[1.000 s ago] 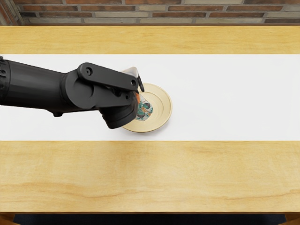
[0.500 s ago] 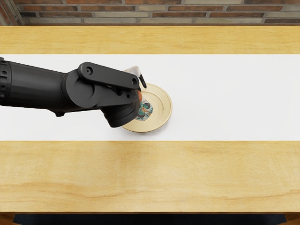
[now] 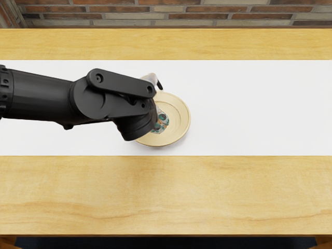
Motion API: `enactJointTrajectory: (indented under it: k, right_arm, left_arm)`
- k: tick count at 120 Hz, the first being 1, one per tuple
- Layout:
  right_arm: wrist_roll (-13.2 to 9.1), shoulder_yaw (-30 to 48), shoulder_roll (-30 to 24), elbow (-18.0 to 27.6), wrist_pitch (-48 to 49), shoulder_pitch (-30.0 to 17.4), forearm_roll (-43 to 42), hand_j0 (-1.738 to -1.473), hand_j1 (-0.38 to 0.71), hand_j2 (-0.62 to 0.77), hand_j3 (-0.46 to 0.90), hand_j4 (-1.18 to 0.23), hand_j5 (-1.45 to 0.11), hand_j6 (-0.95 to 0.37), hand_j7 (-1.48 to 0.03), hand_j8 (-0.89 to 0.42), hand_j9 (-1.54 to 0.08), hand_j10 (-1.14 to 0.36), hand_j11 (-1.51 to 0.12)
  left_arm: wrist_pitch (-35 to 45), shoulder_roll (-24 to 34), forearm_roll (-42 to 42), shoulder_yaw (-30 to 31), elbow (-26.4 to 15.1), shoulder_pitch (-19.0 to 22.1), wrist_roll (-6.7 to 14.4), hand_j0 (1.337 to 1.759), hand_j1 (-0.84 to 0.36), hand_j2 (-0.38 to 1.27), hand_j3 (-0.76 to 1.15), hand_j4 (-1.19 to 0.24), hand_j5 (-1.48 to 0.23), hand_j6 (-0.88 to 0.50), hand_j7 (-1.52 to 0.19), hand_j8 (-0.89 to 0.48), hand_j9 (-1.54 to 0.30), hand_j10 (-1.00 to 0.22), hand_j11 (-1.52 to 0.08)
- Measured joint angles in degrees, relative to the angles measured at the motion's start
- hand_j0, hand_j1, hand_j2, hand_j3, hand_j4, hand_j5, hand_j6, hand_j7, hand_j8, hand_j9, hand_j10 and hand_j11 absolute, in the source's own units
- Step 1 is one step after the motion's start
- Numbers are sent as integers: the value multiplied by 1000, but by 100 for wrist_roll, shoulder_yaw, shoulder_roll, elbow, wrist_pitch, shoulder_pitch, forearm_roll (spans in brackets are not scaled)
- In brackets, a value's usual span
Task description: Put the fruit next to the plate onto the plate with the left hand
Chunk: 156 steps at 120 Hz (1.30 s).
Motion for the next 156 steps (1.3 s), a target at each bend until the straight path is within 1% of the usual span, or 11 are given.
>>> enactJointTrajectory:
  k: [19, 31, 63, 73, 78, 82, 100, 113, 117, 145, 156]
  right_arm:
    - [0, 0, 0, 0, 0, 0, 0, -1658, -303, -7, 0, -39, -50, -39, -50, -39, -50, -39, -50]
    - [0, 0, 0, 0, 0, 0, 0, -1658, -303, -7, 0, -39, -50, -39, -50, -39, -50, -39, -50]
    - [-8, 0, 0, 0, 0, 0, 0, -1658, -303, -7, 0, -39, -50, -39, -50, -39, -50, -39, -50]
    - [-8, 0, 0, 0, 0, 0, 0, -1658, -303, -7, 0, -39, -50, -39, -50, -39, -50, -39, -50]
    - [-8, 0, 0, 0, 0, 0, 0, -1658, -303, -7, 0, -39, -50, -39, -50, -39, -50, -39, -50]
    - [-9, 0, 0, 0, 0, 0, 0, -1658, -303, -8, 0, -39, -50, -39, -50, -39, -50, -39, -50]
    - [-9, 0, 0, 0, 0, 0, 0, -1658, -303, -8, 0, -39, -50, -39, -50, -39, -50, -39, -50]
    - [-9, 0, 0, 0, 0, 0, 0, -1658, -303, -8, 0, -39, -50, -39, -50, -39, -50, -39, -50]
    - [-9, 1, 0, 0, 0, 0, 0, -1658, -303, -7, 0, -39, -50, -39, -50, -39, -50, -39, -50]
    - [-15, 8, 0, 0, -7, 0, 11, -1658, -303, -7, 0, -39, -50, -39, -50, -39, -50, -39, -50]
    - [-65, 8, 0, 3, -4, 0, 15, -1658, -303, -8, 0, -39, -50, -39, -50, -39, -50, -39, -50]
  left_arm:
    - [-3, 0, 90, -145, -76, -39, 0, 1658, -40, 73, 0, -327, -425, -327, -425, -324, -425, -327, -425]
    - [-10, 0, 326, -386, -300, 21, 0, 1658, -31, 69, 0, -319, -415, -320, -415, -318, -414, -320, -414]
    - [-169, 1115, 723, -818, -996, 164, -17, 1658, -22, 64, 0, -310, -403, -311, -403, -310, -403, -311, -403]
    - [-500, 1706, 917, -1090, -1096, 709, -153, 1658, -20, 64, 0, -309, -401, -310, -401, -309, -401, -309, -401]
    - [-753, 2006, 1119, -1359, -1124, 1117, -193, 1658, -20, 63, 0, -309, -401, -309, -401, -309, -401, -309, -401]
    - [-943, 2116, 1281, -1571, -1141, 1285, -216, 1658, -20, 63, 0, -309, -401, -309, -401, -309, -400, -309, -400]
    - [-1463, 2632, 1682, -2160, -1307, 1404, -284, 1658, -19, 63, 0, -308, -400, -308, -399, -308, -399, -308, -399]
    - [-1881, 3046, 1779, -2547, -1393, 1728, -417, 1658, -18, 63, 0, -308, -399, -308, -399, -308, -399, -308, -399]
    - [-2022, 3201, 1794, -2641, -1414, 1759, -487, 1658, -18, 63, 0, -308, -399, -308, -399, -308, -399, -308, -399]
    - [-3325, 4198, 1829, -3575, -1466, 2656, -1070, 1658, -18, 63, 0, -308, -399, -308, -399, -308, -399, -308, -399]
    - [-4020, 4446, 1832, -4304, -1460, 3537, -1247, 1658, -18, 63, 0, -308, -399, -308, -399, -308, -399, -308, -399]
